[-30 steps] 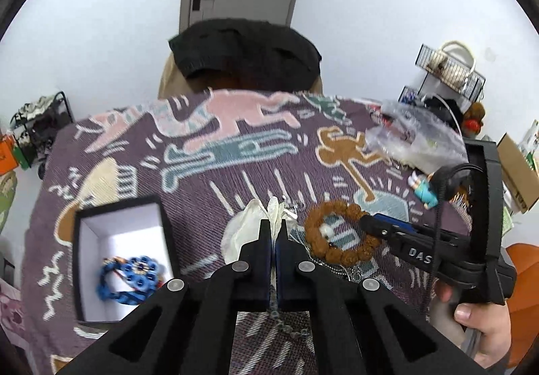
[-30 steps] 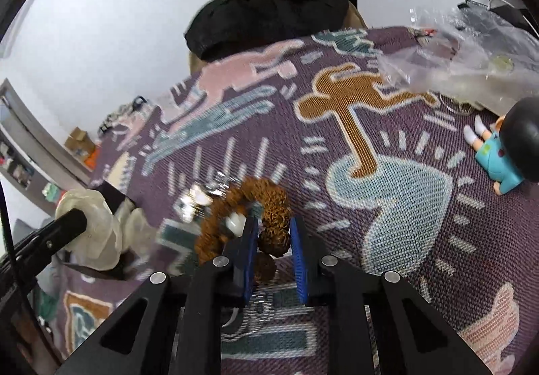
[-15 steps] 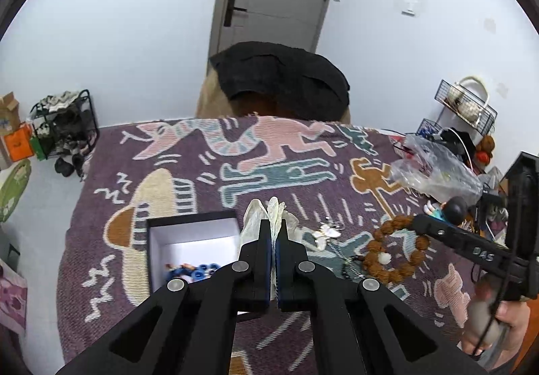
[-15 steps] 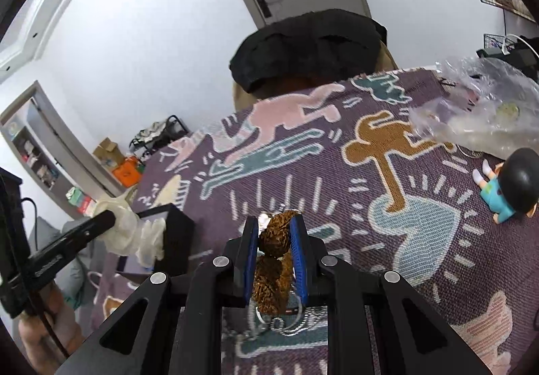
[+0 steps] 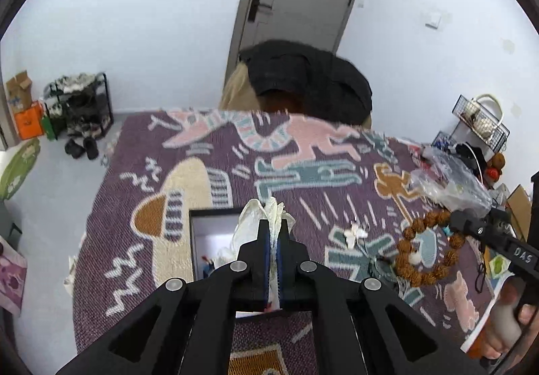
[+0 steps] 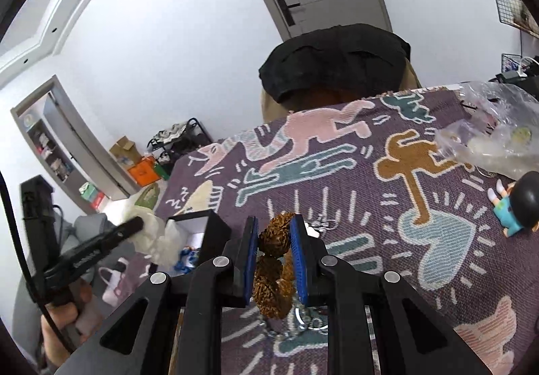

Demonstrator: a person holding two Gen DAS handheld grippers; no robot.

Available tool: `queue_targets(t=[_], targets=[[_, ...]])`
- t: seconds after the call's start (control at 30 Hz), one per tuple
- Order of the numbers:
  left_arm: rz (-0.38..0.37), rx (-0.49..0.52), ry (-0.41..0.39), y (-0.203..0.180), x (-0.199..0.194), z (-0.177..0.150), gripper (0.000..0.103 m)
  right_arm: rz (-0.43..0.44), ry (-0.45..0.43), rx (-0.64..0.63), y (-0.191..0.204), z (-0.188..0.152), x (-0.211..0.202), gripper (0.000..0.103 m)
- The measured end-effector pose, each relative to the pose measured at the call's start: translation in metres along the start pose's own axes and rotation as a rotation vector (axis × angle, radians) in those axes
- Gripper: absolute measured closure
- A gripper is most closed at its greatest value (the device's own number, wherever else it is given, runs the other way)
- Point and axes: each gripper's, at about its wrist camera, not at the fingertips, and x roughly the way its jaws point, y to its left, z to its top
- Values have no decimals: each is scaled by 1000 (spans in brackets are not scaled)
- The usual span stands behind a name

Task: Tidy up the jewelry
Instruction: 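Place the white pouch into the box with the left tool while the right drops the brown bracelet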

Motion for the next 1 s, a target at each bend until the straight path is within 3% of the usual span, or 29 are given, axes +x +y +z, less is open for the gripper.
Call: queue_targets(t=[0.03,0.07,0.1,0.17,0.23,0.6,1.0], targets=[[1,-4,24,2,4,-1,90,3,0,-7,4,1,0,83],[7,-9,39,4,7,-2,70,6,0,-12,8,1,0,83],[14,-13,39,6,8,-3,43,10,1,-18,11,2,1,83],[33,-22,-18,11,0,-7,18,20,2,-34,22,4,1,83],[39,-26,-54,15,-7,-10,16,29,2,-54,33,6,3,83],[70,-68,-71,48,-26,-24,16,87,45,-128,89,12,33,83],[57,-121,-68,77,-30,-41,16,4,103,-218,133,12,82,83]])
